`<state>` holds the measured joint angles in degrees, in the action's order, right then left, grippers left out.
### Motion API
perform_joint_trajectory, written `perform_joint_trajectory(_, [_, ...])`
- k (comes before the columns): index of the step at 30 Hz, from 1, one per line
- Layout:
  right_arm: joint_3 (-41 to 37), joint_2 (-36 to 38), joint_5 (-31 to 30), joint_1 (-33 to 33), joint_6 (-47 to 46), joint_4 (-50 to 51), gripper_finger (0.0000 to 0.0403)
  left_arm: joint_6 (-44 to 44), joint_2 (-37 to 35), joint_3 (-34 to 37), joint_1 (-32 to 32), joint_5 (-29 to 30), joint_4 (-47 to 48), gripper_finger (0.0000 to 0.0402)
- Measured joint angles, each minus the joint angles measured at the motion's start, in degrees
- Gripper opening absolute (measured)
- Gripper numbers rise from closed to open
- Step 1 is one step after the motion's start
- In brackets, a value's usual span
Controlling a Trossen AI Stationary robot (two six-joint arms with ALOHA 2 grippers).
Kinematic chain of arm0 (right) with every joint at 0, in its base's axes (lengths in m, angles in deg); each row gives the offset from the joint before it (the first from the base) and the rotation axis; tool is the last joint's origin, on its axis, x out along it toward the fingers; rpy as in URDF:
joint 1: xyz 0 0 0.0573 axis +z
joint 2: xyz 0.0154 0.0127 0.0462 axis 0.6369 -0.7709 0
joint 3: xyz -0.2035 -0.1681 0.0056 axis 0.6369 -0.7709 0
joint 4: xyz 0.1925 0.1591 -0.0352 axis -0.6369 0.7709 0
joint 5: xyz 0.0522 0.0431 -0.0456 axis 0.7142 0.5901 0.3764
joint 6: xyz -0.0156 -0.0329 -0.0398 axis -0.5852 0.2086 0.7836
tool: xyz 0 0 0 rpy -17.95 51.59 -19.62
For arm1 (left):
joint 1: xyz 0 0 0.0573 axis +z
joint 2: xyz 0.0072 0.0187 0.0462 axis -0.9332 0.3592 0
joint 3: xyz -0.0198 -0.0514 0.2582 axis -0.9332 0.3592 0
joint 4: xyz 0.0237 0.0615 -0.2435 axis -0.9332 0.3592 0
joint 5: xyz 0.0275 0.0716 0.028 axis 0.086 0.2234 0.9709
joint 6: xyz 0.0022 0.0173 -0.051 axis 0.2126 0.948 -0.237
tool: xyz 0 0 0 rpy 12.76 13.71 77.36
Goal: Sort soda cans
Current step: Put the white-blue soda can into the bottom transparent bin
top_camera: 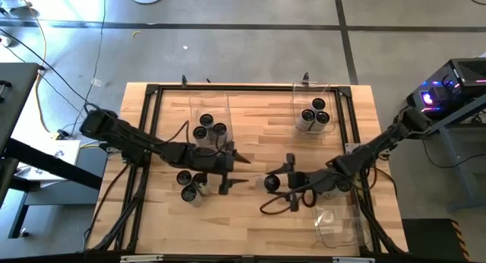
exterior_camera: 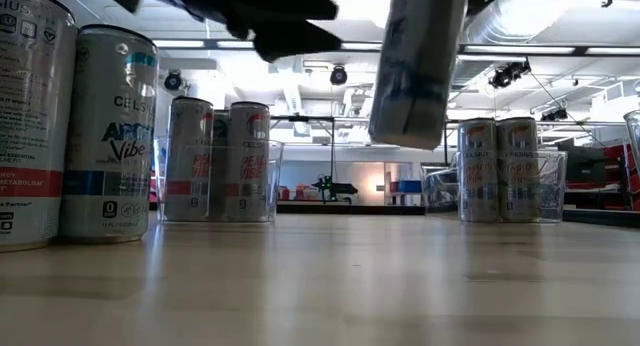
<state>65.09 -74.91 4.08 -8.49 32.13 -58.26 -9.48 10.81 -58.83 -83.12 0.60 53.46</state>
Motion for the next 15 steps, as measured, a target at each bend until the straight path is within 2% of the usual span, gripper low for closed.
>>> perform_joint_trajectory(7, [0.0,0.0,3.3,0.4,1.3,-1.1,0.0243,3.3,9.1,0.0,1.5,-13.9,-14.8,0.0296])
perform_joint_trajectory(15, [0.1,0.0,5.4,-2.7,3.1,-3.0,0.0243,0.1,15.6,0.0,4.0,-21.3,-27.3,0.0296])
